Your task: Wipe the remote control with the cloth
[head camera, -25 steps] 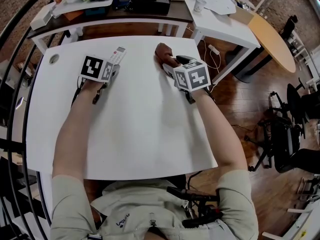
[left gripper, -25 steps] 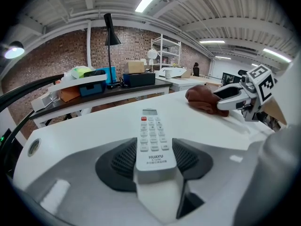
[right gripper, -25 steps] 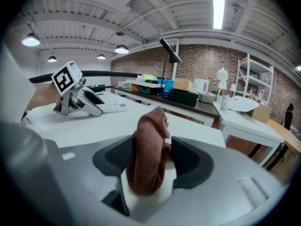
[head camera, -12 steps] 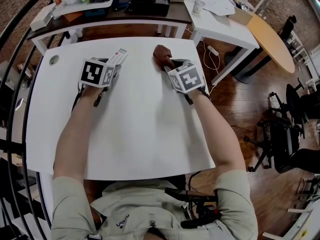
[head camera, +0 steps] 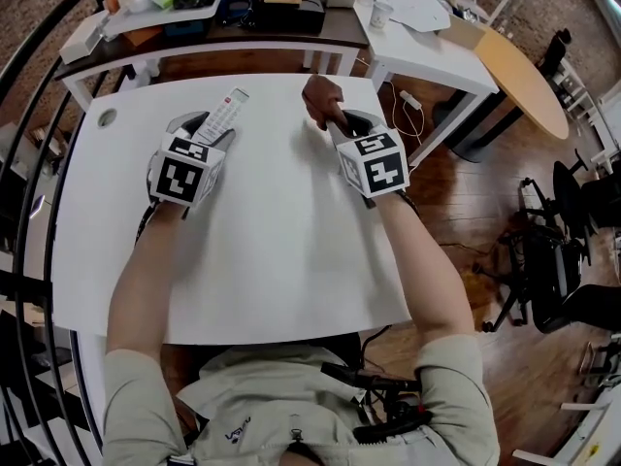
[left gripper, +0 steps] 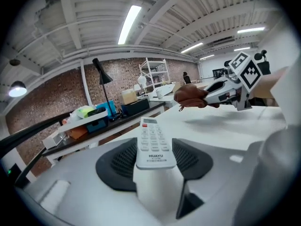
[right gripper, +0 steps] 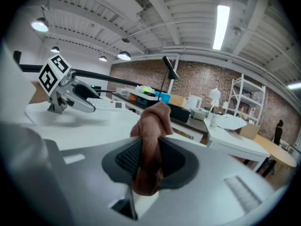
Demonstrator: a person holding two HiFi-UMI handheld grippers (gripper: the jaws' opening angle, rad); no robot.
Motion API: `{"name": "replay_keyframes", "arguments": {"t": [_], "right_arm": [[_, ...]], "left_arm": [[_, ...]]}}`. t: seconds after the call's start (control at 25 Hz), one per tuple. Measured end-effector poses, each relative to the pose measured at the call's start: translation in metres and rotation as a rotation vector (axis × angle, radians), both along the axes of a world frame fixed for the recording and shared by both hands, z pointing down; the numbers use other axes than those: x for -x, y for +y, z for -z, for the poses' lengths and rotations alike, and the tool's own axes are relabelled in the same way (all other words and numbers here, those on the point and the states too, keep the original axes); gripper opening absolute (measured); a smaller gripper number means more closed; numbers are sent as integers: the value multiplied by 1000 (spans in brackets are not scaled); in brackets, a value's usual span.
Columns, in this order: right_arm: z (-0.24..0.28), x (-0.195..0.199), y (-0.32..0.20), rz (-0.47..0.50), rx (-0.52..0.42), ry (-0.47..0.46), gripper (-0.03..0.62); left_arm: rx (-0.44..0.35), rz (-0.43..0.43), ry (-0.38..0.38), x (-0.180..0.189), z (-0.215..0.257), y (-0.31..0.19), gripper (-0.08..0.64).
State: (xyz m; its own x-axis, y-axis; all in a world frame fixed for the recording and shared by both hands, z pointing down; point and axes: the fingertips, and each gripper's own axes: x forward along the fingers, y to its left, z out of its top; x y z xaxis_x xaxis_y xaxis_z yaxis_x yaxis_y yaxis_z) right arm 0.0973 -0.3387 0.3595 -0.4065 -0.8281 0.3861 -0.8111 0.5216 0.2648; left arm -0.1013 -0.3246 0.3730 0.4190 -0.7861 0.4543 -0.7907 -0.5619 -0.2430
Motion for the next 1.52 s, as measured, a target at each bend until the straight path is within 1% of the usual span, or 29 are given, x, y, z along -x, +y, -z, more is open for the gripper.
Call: {"name": "replay_keyframes", "arguments": {"t": [0.12,0.24,0.36,0.48,0.6,0.72,0.84,1.0,1.2,1.36,1.52], "right_arm": [[23,3,20,17,-68,-50,81],[44,8,44,32,-134,-94,80],[67,12,72,51,-206,-129,80],[89,15,106,67,-280,-158,80],[112,20,138,89,-356,-156,80],[127,33,164,119,-424,-119,80],[142,47,184,141,-491,-106,80],[151,55,203,135,-537,-80,80],[149,62,218,139,-545,-51,80],[136,70,229,162,-518,-25,80],[114,82,239,224,-456,55,80]], "left_arm": [[-71,-38,-18,-11,17,23,242],[-160,-66,-32,-16,35,47,242],[-274,-84,-62,-20,57,73,242],[-405,-102,-114,-27,77,105,242],[-507,-83,-127,-35,94,136,242],[-589,-75,-139,-40,101,161,242],[-662,-76,-167,-45,110,180,242],[-733,-71,-195,-52,112,199,244],[-786,-70,-222,-56,109,211,242],[-796,-70,-232,-56,108,213,242],[-803,-67,-239,-55,108,213,242]]}}
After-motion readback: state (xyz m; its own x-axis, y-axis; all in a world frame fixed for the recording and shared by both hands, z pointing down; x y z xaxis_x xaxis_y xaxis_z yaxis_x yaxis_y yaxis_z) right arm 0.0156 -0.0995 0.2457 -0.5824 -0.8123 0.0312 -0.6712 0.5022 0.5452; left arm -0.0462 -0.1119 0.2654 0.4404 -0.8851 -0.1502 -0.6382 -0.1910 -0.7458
